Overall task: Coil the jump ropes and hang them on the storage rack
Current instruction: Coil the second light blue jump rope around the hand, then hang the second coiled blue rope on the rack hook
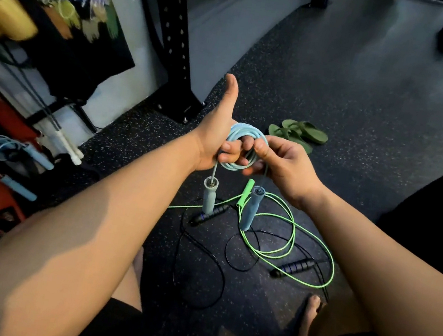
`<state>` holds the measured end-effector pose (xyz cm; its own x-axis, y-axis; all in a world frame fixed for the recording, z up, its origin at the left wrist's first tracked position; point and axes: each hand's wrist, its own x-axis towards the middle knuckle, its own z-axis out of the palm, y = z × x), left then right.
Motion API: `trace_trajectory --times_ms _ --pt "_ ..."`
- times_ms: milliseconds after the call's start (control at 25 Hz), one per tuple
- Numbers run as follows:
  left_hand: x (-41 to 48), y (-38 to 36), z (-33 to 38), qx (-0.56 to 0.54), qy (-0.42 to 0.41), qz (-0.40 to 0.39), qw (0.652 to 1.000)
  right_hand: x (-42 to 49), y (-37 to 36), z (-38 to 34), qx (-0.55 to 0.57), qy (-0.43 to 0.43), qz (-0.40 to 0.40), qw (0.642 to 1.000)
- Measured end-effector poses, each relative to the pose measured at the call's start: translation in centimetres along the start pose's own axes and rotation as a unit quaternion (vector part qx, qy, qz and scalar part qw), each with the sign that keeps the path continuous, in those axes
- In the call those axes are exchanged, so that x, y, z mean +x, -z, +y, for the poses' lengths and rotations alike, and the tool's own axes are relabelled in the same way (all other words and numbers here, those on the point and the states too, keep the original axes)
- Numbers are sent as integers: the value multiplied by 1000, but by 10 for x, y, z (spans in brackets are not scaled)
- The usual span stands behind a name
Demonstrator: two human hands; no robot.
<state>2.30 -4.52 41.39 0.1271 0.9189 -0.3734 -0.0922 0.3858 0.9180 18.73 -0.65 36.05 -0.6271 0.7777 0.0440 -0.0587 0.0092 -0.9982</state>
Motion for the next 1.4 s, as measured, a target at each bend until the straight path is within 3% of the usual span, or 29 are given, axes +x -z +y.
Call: trace_trajectory --times_ms 200,280,480,760,1040,1240,1400 --pt "-35 26 -1 55 -94 217 970 10 -45 -5 10 29 -7 1000" --pt "-50 47 -2 77 -106 212 968 15 -67 -10 13 37 -10 999" --pt "-108 128 1 -1 -95 29 995 44 -134 -20 30 28 -45 998" --pt "-177 239 -88 -13 -122 170 978 86 -258 39 47 -37 -116 991" --pt "-197 307 -197 -90 -129 452 878 125 -368 123 67 -130 -142 979" --pt "-183 358 -227 -146 -127 536 822 174 -416 166 44 -144 -162 975" --pt "-155 410 -233 -104 -104 597 789 228 -443 191 -1 -134 -161 978"
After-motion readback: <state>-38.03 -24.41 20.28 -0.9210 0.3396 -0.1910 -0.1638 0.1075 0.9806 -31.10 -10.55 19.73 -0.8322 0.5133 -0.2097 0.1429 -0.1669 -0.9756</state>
